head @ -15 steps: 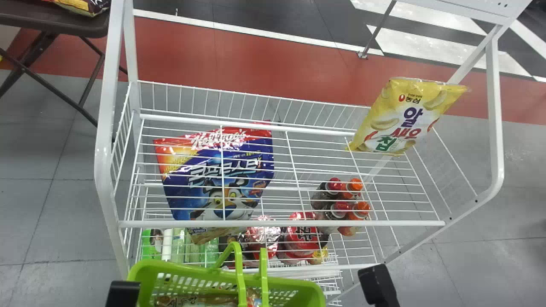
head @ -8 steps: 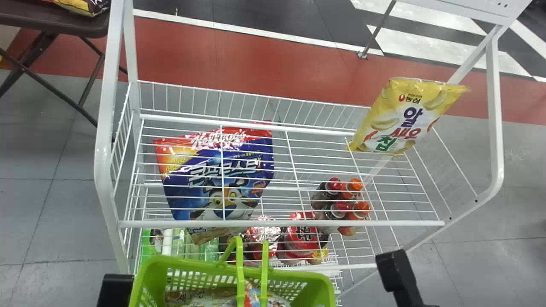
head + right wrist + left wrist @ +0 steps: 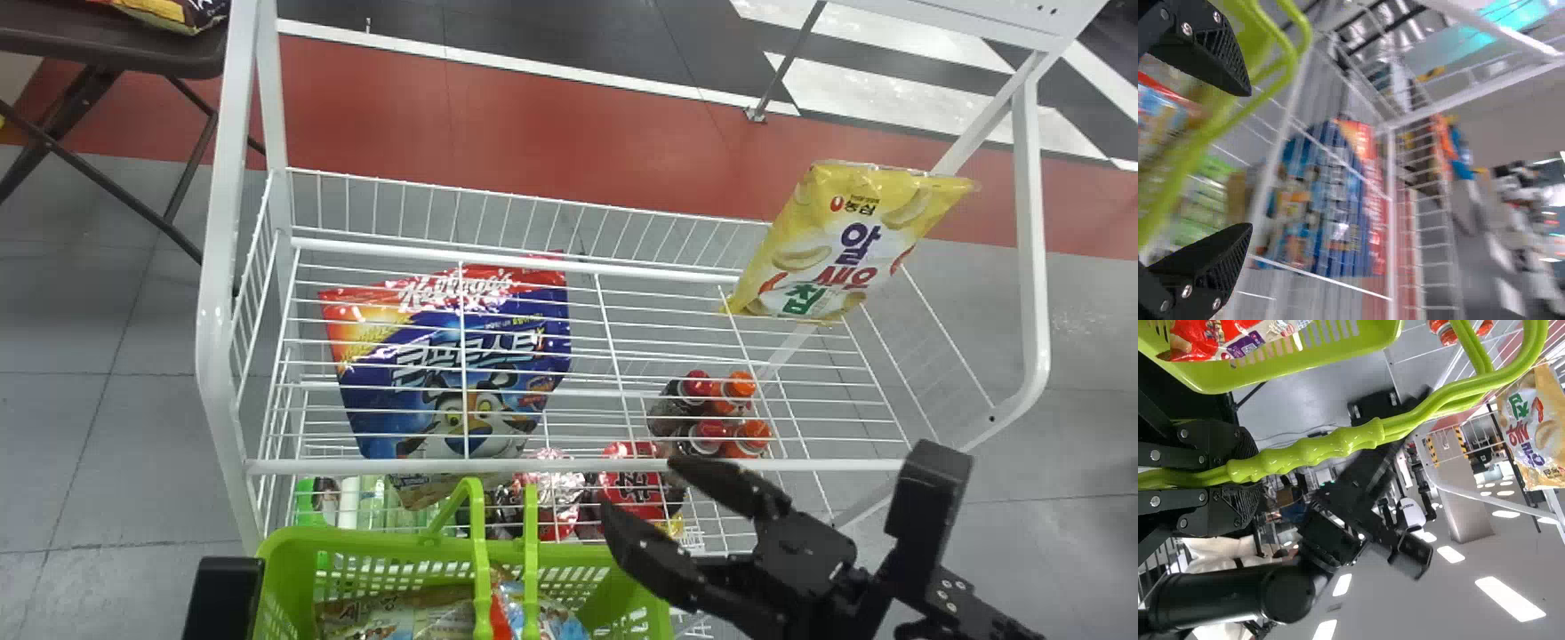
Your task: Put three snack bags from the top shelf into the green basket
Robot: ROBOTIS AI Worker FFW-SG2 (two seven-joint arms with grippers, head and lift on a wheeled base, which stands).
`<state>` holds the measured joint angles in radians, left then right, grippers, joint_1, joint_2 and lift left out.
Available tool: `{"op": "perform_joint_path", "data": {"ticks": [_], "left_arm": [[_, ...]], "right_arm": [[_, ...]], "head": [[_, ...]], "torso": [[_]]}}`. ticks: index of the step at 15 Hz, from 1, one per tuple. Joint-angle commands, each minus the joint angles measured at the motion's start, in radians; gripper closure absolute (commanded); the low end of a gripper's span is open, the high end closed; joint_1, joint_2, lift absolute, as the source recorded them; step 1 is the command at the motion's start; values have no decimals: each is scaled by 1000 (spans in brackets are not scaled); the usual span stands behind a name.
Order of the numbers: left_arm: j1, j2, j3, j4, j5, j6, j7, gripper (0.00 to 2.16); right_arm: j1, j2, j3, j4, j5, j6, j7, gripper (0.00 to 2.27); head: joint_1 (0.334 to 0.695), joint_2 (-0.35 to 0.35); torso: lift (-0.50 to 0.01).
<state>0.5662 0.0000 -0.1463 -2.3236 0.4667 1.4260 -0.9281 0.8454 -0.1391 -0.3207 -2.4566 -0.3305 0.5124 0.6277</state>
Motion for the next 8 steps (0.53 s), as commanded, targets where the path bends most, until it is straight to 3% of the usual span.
{"op": "perform_joint_path", "data": {"ticks": [1,5,8], "left_arm": [[-6,-3,-10,7,0,0,2,2142],[-12,-3,-27,20,0,0,8,2142],[-11,0,-33,15,0,0,8,2142]], "right_arm": [[41,15,48,34,-13,-274,-65,87],[118,13,164,91,56,-697,-301,87],[132,9,187,104,70,-725,-370,87]], "head": [[695,-350],[695,-350],[695,-350]], "torso": [[-50],[-50],[-50]]}}
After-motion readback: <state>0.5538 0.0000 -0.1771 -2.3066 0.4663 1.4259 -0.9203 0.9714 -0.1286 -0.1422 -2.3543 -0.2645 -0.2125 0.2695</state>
